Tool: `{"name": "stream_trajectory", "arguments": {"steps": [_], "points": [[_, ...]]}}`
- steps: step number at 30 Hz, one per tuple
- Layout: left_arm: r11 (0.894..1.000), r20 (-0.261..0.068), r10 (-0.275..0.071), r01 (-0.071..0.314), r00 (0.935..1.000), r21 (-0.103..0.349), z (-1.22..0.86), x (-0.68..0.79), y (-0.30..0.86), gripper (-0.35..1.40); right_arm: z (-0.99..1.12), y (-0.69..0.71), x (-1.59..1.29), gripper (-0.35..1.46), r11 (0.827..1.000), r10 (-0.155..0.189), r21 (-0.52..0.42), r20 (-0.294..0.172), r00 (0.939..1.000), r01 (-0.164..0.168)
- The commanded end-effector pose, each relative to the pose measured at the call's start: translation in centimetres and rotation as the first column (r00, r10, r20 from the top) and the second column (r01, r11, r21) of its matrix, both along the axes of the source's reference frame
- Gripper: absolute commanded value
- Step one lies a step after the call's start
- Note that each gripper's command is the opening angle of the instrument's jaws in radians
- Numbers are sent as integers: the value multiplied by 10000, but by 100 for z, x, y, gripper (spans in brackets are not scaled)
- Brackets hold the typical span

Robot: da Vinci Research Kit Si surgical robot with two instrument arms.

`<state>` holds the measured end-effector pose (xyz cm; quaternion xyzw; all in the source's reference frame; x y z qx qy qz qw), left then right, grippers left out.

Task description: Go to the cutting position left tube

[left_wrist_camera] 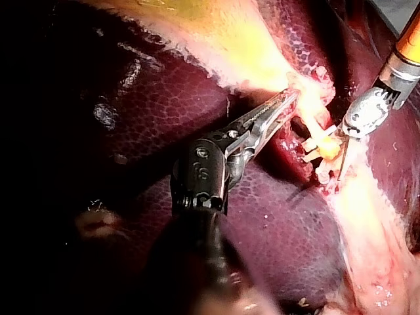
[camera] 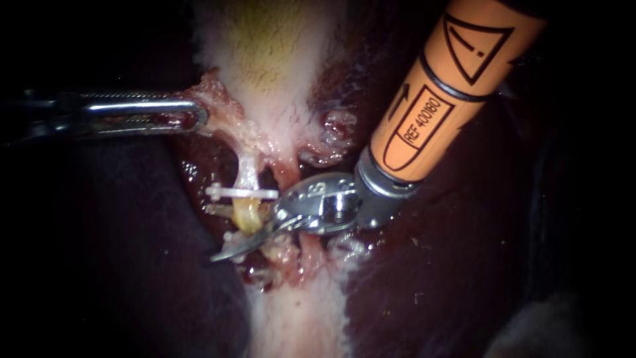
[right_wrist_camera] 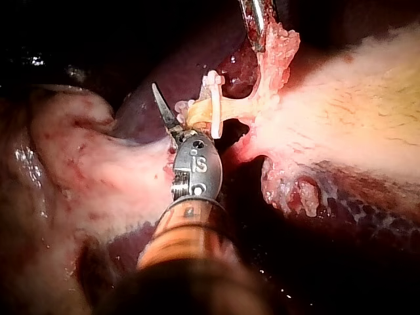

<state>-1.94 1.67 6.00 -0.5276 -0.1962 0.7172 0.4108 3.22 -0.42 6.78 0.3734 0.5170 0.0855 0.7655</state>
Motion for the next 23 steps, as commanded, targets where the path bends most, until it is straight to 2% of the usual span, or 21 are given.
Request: {"name": "stream_trajectory", "arguments": {"steps": [1, 11, 23], "points": [[10000, 1, -1, 1, 10000, 3, 0, 0, 0, -35, -1, 0, 2, 140, 10000, 57, 74, -25, 10000, -57], [10000, 2, -1, 1, 10000, 3, 0, 0, 0, -35, 2, 4, 12, 140, 9985, 454, 313, 166, 9988, -459], [10000, 3, 1, -1, 10000, 3, 1, 0, 1, -35, 2, 4, 12, 140, 9983, 495, 309, 151, 9987, -499]]}}
